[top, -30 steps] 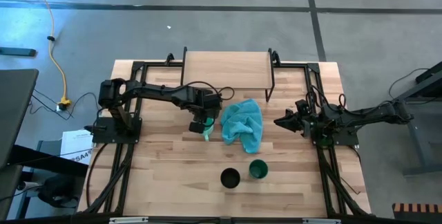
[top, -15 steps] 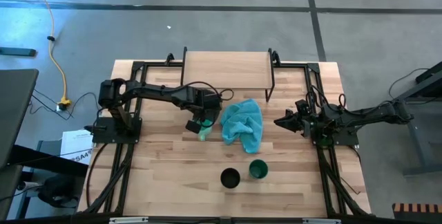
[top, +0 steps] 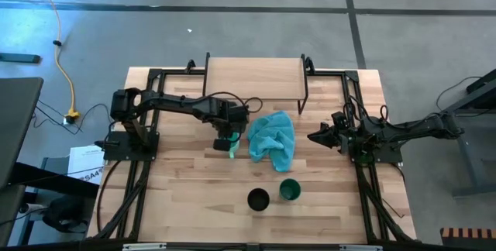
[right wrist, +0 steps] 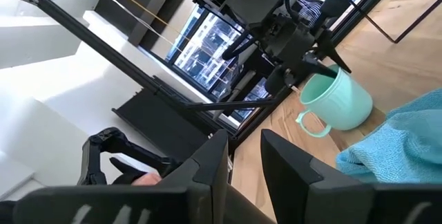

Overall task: Stack small to large cups/mugs on shelf
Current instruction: Put the light blue mug on the shelf

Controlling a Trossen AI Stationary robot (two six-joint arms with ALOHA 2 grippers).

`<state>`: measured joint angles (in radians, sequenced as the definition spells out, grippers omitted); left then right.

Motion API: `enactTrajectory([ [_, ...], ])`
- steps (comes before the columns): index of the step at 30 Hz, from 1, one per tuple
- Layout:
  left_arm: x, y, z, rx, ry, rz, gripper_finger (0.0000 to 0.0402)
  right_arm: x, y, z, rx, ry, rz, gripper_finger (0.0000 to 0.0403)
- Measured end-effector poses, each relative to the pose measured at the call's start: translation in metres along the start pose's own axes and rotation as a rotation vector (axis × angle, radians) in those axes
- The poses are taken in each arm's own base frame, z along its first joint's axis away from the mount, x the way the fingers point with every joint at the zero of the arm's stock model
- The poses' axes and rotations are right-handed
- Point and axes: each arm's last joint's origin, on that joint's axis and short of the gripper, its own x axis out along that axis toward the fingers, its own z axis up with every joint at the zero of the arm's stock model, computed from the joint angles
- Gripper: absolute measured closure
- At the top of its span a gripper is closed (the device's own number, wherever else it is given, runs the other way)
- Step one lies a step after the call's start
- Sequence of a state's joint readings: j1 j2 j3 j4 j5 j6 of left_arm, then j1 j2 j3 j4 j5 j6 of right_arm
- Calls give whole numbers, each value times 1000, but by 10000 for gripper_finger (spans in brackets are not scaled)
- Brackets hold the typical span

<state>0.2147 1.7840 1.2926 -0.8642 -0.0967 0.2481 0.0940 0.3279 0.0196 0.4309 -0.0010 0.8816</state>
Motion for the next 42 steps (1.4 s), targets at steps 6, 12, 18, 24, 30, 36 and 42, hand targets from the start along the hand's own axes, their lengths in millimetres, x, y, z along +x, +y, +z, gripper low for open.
enactTrajectory([
  [6, 0, 0, 0, -106, 2, -3, 325, 0, 0, 0, 0, -1, 0, 324],
  [12, 0, -1, -7, -316, 70, -7, 311, 0, 0, 0, 4, -1, 0, 324],
  [18, 0, -2, -9, -603, 97, 3, 314, 0, 0, 0, -10, -1, -1, 324],
  [24, -1, -3, -10, -801, 118, -24, 327, 0, 0, 0, -11, -1, -1, 324],
  [30, -1, -4, -10, -749, 121, -29, 350, 0, 0, 0, -8, -1, -1, 324],
  [36, -2, -3, -14, -561, 150, 8, 394, 0, 0, 0, 0, -1, -2, 324],
  [42, -2, -3, -15, -445, 156, 14, 391, 0, 0, 0, 0, -1, -2, 324],
])
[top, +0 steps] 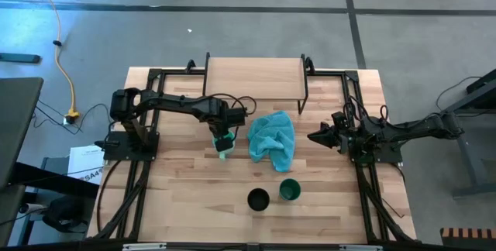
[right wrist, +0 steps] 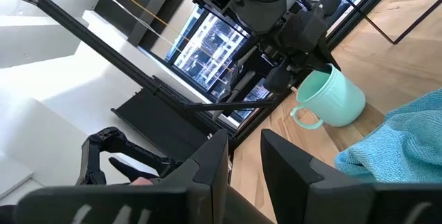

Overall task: Stack small to large cups/mugs on shelf
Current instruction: Put the light blue mug on the shelf

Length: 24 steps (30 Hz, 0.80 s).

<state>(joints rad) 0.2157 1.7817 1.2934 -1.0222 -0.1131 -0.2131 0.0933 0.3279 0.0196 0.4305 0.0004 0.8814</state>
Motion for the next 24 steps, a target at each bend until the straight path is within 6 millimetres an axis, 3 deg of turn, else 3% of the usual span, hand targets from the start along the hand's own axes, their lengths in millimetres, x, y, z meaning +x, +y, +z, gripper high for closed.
enactTrajectory([
  [6, -5, 2, 1, -14, 38, -71, 398, 0, 0, 0, 0, -1, 0, 324],
  [10, -25, 10, 8, -34, 41, -110, 399, 0, 0, 0, 0, -8, -6, 324],
  [24, -127, 63, 29, -15, -116, -76, 401, 0, 0, 0, 0, -11, -9, 324],
])
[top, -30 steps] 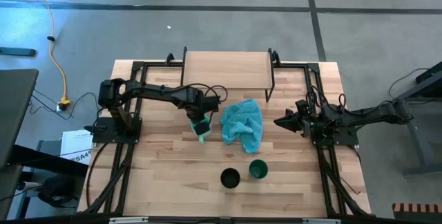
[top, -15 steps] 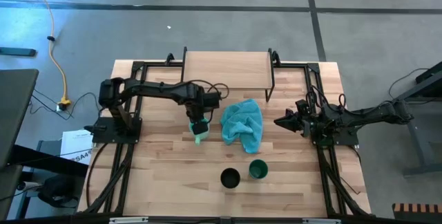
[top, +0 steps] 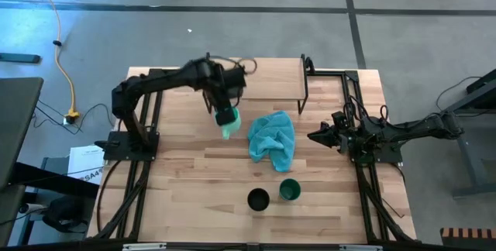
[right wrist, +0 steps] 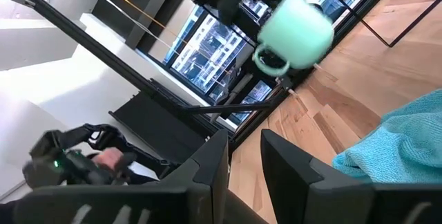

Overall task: Stack small to large cups/mugs on shelf
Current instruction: Put the light blue mug on the shelf

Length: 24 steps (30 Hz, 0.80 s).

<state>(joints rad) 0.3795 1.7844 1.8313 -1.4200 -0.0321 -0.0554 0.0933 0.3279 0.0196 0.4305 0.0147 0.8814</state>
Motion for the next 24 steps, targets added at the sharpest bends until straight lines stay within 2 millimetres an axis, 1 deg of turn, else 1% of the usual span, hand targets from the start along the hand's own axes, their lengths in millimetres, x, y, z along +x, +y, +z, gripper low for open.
enactTrajectory([
  [6, -34, 31, 0, -59, -53, 58, 401, 0, 0, 0, -12, -10, -9, 324],
  [11, -50, 56, -1, -130, -97, 95, 401, 0, -1, 1, -19, -28, -24, 324],
  [15, -59, 75, -3, -164, -128, 110, 401, 0, -1, 1, -19, -29, -24, 324],
  [19, -64, 92, -1, -180, -125, 95, 402, 0, -1, 1, -18, -29, -25, 324],
  [24, -64, 109, 14, -163, -152, 104, 401, 0, -1, 1, -7, -29, -25, 324],
])
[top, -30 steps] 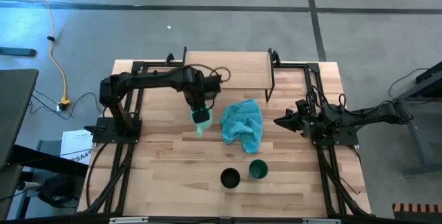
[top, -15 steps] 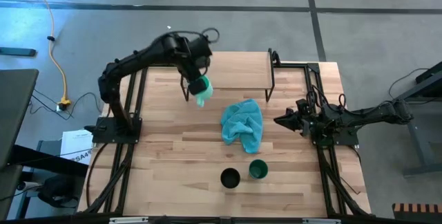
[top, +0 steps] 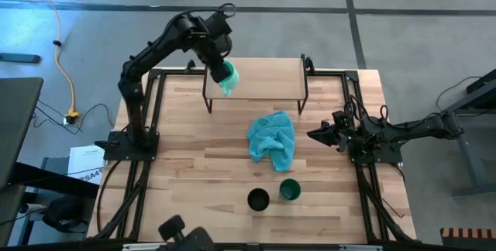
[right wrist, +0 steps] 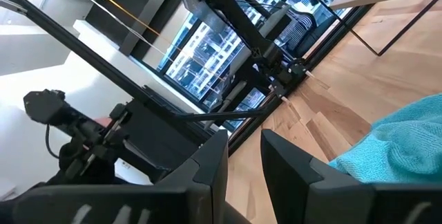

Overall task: Stack small to large cups/mugs on shelf
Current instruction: Put the light blue mug on the shelf

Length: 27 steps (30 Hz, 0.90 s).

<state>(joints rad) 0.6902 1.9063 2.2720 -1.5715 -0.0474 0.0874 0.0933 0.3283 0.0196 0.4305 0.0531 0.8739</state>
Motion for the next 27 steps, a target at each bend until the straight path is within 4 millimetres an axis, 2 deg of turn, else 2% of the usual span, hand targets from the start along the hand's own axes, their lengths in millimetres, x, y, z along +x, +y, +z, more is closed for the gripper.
enactTrajectory([
  [5, 11, 9, 14, 22, -12, -6, 401, 0, 0, 0, 10, 0, 0, 324],
  [13, 37, 22, 20, 22, 56, 2, 401, 0, 0, 0, 11, 0, 0, 324],
  [27, 44, 40, 18, 1, 88, 95, 401, 0, -1, -1, -11, 5, -6, 324],
])
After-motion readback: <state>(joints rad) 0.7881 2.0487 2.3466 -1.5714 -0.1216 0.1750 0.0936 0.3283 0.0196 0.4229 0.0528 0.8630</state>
